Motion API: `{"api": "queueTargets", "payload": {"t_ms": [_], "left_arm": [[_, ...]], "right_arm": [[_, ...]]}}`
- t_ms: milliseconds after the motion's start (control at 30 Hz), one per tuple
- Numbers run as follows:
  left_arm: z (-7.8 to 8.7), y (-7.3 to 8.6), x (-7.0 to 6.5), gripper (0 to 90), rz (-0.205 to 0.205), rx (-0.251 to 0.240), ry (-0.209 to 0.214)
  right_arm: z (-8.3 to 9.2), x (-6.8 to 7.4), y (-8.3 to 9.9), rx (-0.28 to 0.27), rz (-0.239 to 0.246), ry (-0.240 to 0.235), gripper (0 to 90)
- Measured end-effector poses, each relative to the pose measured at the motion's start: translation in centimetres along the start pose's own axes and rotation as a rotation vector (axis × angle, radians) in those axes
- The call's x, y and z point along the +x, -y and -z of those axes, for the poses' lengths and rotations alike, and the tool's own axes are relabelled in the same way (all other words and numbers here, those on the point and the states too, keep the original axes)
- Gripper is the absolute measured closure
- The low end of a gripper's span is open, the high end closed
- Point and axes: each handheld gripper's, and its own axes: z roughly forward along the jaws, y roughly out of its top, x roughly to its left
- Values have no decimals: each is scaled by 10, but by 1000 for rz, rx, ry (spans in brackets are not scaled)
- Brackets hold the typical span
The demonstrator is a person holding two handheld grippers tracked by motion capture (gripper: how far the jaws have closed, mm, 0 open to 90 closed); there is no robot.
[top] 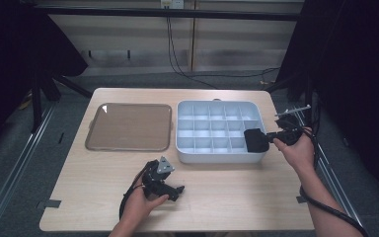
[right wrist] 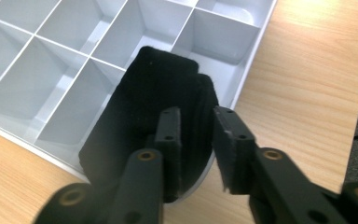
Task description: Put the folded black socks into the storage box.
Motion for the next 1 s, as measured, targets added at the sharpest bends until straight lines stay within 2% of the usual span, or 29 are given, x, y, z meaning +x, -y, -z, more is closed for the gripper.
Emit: {"api": "queueTargets", "payload": {"t_ms": [200,367,667,900,1000], "left_arm": [[0,0,0,0,0,0,0],[0,0,0,0,3,-2,1],[0,0,0,0,4,-3,1],[-1,0,-1,0,10,-8,0],[-1,0,-1,0,9,-10,0]], "right_arm": [[4,-3,0,-4,-2,9,694],[6,-3,0,-11,-13,-3,694],[12,1,-6,-9,7,6,677],[20,2,-11,-21,-6,-37,677],[23,3,-14,-14,5,-33,678]]}}
